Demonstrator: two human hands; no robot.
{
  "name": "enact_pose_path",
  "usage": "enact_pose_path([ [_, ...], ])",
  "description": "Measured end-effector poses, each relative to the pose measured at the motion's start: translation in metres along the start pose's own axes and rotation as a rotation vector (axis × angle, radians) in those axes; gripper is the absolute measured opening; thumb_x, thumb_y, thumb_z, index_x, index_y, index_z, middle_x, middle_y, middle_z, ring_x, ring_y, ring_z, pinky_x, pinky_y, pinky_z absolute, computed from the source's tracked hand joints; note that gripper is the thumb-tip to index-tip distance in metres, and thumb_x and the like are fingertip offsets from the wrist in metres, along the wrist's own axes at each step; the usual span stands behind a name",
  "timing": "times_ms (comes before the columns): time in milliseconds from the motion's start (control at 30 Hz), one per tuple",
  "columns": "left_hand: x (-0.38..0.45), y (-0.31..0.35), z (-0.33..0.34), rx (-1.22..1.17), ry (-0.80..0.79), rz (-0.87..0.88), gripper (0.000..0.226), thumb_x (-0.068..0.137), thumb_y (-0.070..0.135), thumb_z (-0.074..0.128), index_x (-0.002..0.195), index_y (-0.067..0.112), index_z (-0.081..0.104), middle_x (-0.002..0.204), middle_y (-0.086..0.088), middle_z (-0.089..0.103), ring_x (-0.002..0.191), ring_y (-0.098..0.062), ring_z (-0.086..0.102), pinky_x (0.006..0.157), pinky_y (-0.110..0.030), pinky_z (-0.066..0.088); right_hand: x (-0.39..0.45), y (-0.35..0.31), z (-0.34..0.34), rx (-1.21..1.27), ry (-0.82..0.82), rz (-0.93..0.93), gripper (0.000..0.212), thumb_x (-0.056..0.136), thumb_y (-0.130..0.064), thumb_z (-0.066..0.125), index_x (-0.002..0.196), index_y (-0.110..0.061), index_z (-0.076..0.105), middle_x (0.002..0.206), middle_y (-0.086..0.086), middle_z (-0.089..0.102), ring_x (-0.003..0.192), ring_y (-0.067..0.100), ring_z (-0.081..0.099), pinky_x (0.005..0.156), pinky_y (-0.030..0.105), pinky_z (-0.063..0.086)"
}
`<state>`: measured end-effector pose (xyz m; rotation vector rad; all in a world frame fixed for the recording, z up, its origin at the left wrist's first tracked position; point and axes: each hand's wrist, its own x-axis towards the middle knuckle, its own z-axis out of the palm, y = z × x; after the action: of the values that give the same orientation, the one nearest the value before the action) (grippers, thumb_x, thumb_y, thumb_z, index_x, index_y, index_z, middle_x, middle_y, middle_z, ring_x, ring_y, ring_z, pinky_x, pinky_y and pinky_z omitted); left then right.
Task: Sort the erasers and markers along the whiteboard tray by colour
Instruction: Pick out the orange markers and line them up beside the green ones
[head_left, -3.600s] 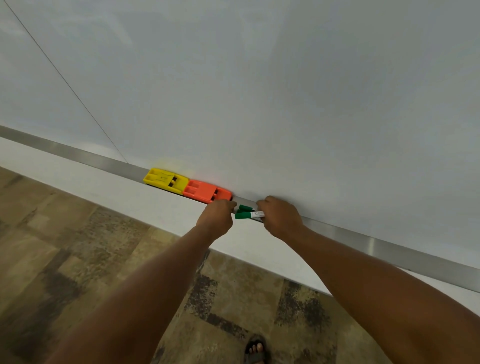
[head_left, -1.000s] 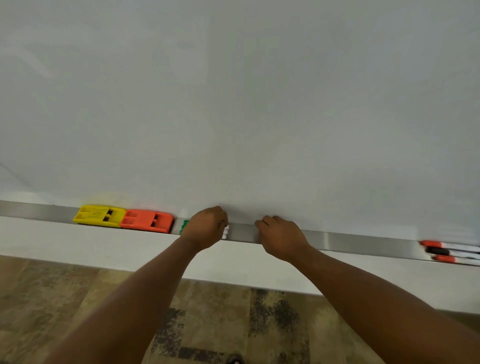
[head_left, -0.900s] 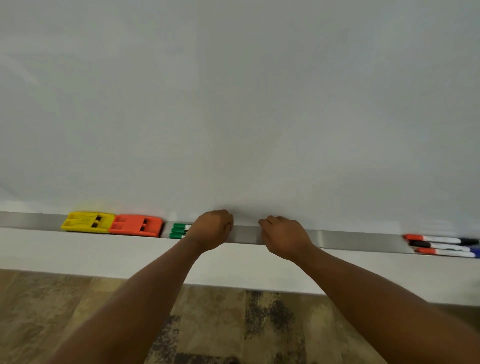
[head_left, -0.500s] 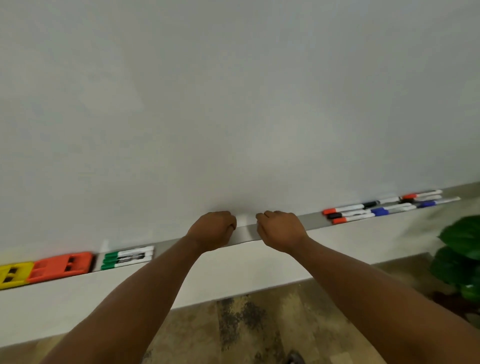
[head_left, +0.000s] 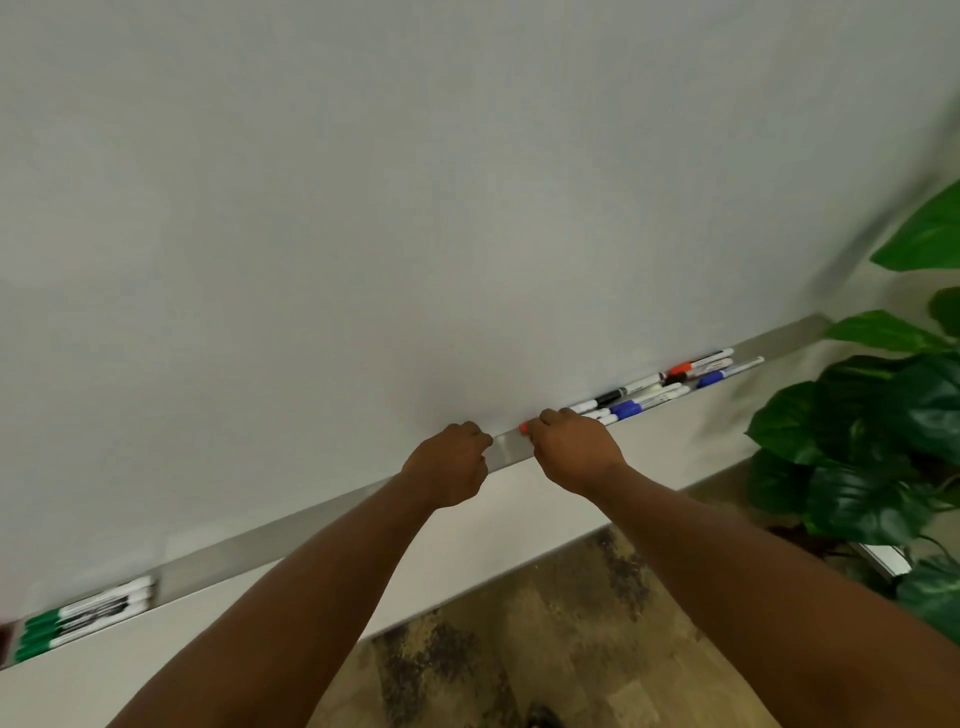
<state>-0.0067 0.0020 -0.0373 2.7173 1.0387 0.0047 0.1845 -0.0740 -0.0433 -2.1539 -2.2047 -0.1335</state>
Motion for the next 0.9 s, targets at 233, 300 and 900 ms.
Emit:
enact_pose_path([
  [233,0.049,0.029,0.017,0.012,-0.034,0.023,0.04,0.095,0.023,0.045,0.133,0.012,0.05,0.137,-0.008,0.05,0.121,-0.026,0.049,0.099,-0.04,0.046,0.005,0.05,0.028,-0.034,-0.131,0.102,0.031,0.09,-0.011,0.05,0.12,-0.014,0.056,0.114,0.007,0.058,0.103,0.027,0.054,0.082,0.039,0.048],
  [300,0.06,0.037,0.019,-0.002,-0.043,0.02,0.037,0.094,0.022,0.048,0.129,0.012,0.051,0.128,-0.009,0.055,0.112,-0.026,0.054,0.095,-0.039,0.048,0.007,0.062,0.038,-0.034,-0.144,0.09,0.033,0.088,-0.011,0.052,0.121,-0.016,0.055,0.115,0.006,0.059,0.104,0.026,0.054,0.085,0.039,0.049],
  [900,0.111,0.064,0.042,0.19,-0.147,-0.134,0.028,0.091,0.019,0.061,0.117,0.011,0.058,0.112,-0.009,0.056,0.101,-0.027,0.061,0.082,-0.035,0.049,0.014,0.104,0.061,-0.001,-0.091,-0.105,0.028,0.092,-0.033,0.058,0.115,-0.018,0.053,0.112,0.005,0.055,0.102,0.027,0.052,0.085,0.046,0.044],
])
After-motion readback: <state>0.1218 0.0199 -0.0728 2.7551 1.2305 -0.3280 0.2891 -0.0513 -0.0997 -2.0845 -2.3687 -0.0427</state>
